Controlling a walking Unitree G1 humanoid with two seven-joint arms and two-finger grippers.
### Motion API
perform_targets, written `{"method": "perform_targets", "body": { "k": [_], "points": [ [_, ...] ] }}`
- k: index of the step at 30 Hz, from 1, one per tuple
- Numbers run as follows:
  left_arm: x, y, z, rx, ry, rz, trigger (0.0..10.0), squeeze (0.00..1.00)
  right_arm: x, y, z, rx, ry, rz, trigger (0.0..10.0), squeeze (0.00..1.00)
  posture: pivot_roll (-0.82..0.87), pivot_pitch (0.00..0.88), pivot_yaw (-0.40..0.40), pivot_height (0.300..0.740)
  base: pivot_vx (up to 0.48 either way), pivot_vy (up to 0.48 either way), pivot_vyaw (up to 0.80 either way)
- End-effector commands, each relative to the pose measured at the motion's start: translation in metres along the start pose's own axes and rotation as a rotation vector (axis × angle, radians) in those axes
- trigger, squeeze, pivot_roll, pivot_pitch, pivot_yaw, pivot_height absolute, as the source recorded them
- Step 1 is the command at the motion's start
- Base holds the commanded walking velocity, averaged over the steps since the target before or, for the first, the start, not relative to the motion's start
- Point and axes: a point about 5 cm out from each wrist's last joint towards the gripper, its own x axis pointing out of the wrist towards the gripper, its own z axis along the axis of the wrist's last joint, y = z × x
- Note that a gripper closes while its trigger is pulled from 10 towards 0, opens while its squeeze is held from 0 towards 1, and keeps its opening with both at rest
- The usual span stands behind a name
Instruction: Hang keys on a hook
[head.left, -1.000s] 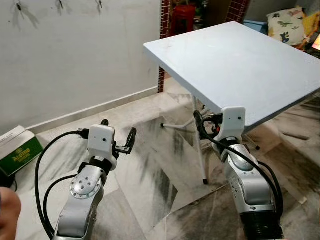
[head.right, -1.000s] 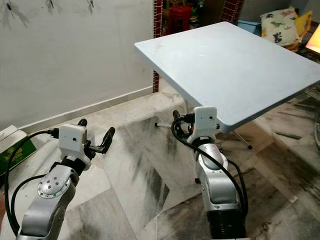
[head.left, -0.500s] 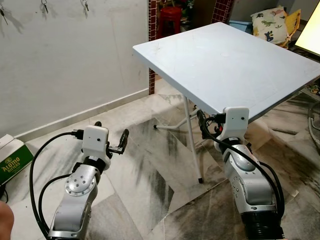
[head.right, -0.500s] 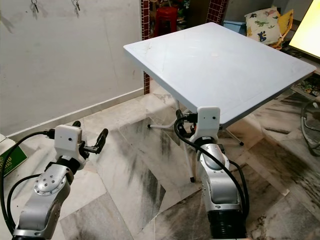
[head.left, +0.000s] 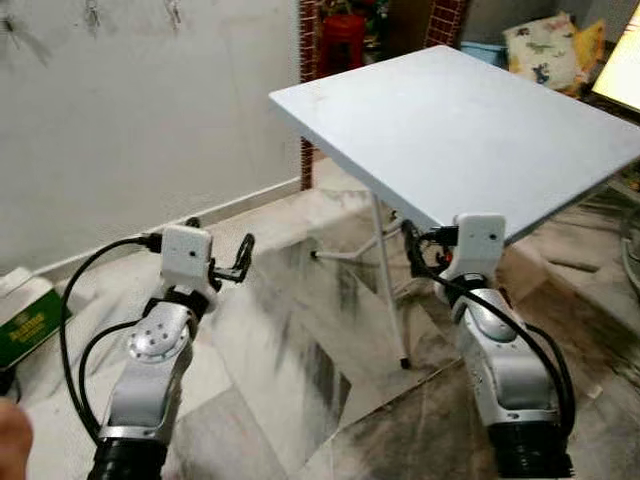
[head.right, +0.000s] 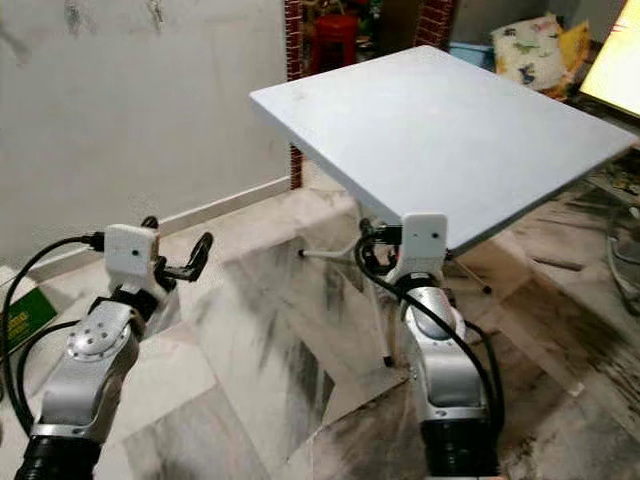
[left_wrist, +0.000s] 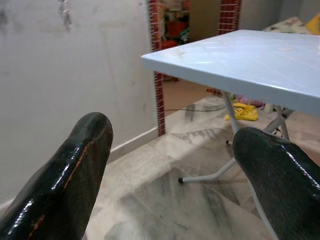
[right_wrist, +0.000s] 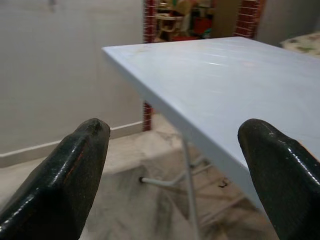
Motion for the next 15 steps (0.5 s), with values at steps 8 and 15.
{"method": "perform_targets", "body": {
  "k": [8, 15],
  "points": [
    [-0.002, -0.019, 0.003, -0.042, -0.019, -0.037, 10.0, 0.00, 0.003, -0.001, 0.002, 0.005, 0.001, -0.002, 10.0, 0.00, 0.00, 0.000, -0.004, 0.740, 0.000, 0.000, -0.80],
    [-0.003, -0.018, 0.004, -0.030, -0.030, -0.026, 10.0, 0.00, -0.003, -0.013, -0.002, -0.015, 0.013, -0.049, 10.0, 0.00, 0.01, 0.000, -0.006, 0.740, 0.000, 0.000, -0.80]
  ]
}}
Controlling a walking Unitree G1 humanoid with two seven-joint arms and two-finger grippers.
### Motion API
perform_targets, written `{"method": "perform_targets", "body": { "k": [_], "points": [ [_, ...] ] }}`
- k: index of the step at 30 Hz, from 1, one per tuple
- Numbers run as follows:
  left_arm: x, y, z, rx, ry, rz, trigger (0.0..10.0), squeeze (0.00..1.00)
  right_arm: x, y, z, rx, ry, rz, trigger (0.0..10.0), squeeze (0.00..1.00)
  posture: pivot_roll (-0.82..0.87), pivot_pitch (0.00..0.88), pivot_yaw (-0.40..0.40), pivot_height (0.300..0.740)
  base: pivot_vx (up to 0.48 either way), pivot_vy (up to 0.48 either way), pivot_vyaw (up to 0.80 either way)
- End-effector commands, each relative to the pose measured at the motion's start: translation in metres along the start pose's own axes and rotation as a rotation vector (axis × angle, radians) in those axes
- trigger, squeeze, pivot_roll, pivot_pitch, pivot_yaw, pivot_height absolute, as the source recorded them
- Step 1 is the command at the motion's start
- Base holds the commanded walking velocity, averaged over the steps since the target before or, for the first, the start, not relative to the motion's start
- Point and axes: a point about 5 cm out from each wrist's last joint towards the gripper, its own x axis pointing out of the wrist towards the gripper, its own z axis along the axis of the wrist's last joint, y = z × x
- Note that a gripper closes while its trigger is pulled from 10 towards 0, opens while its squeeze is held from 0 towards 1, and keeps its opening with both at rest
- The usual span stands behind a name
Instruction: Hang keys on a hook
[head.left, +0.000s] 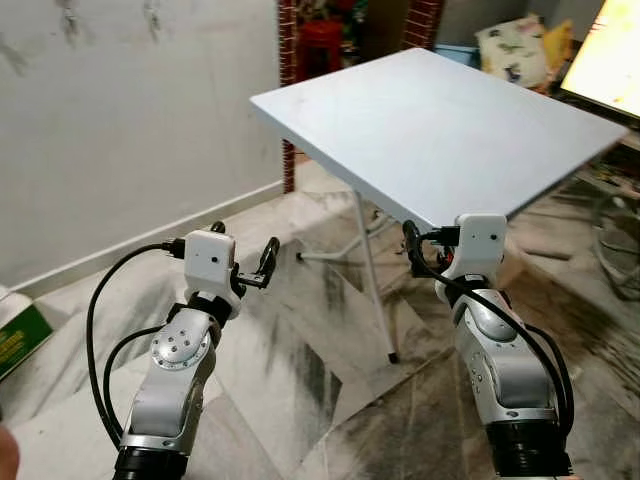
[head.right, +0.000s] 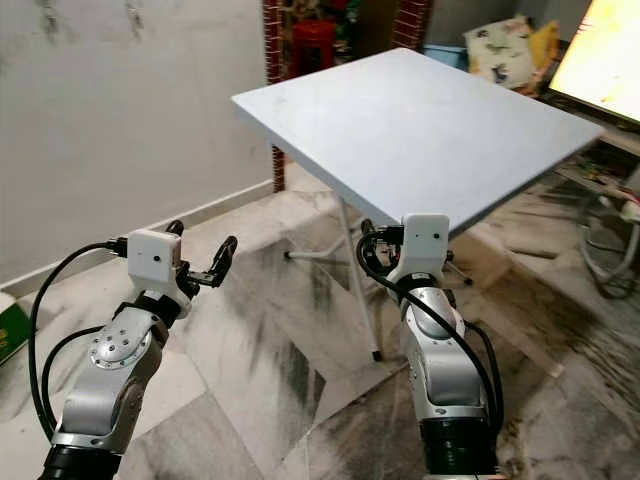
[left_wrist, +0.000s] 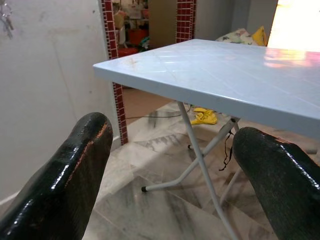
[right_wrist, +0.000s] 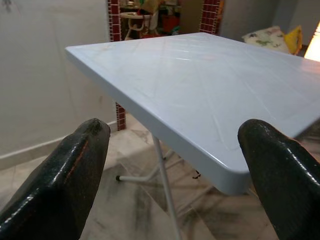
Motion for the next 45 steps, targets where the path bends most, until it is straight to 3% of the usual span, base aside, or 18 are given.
{"method": "perform_targets", "body": {
  "k": [1, 8, 24, 38, 40, 45],
  "points": [
    [-0.002, 0.002, 0.001, 0.013, -0.008, 0.011, 10.0, 0.00, -0.004, -0.011, -0.001, -0.013, 0.005, -0.034, 10.0, 0.00, 0.01, 0.000, -0.006, 0.740, 0.000, 0.000, -0.80],
    [-0.009, 0.005, -0.022, 0.009, 0.063, 0.032, 10.0, 0.00, -0.015, -0.035, -0.024, -0.028, 0.062, -0.109, 10.0, 0.00, -0.01, 0.000, -0.001, 0.740, 0.000, 0.000, -0.80],
    [-0.001, 0.003, -0.022, 0.018, 0.066, 0.025, 10.0, 0.00, -0.013, -0.035, -0.023, -0.029, 0.058, -0.109, 10.0, 0.00, -0.02, 0.000, 0.004, 0.740, 0.000, 0.000, -0.80],
    [0.004, 0.001, -0.020, -0.019, 0.063, 0.025, 10.0, 0.00, -0.011, -0.035, -0.020, -0.032, 0.045, -0.115, 10.0, 0.00, -0.03, 0.000, 0.007, 0.740, 0.000, 0.000, -0.80],
    [0.004, 0.003, -0.019, -0.059, 0.063, 0.034, 10.0, 0.00, -0.011, -0.035, -0.018, -0.029, 0.038, -0.113, 10.0, 0.00, -0.03, 0.000, 0.008, 0.740, 0.000, 0.000, -0.58],
    [0.005, 0.005, -0.017, -0.061, 0.056, 0.038, 10.0, 0.00, -0.010, -0.034, -0.018, -0.033, 0.035, -0.109, 10.0, 0.00, -0.03, 0.000, 0.007, 0.740, 0.000, 0.000, -0.12]
  ]
}}
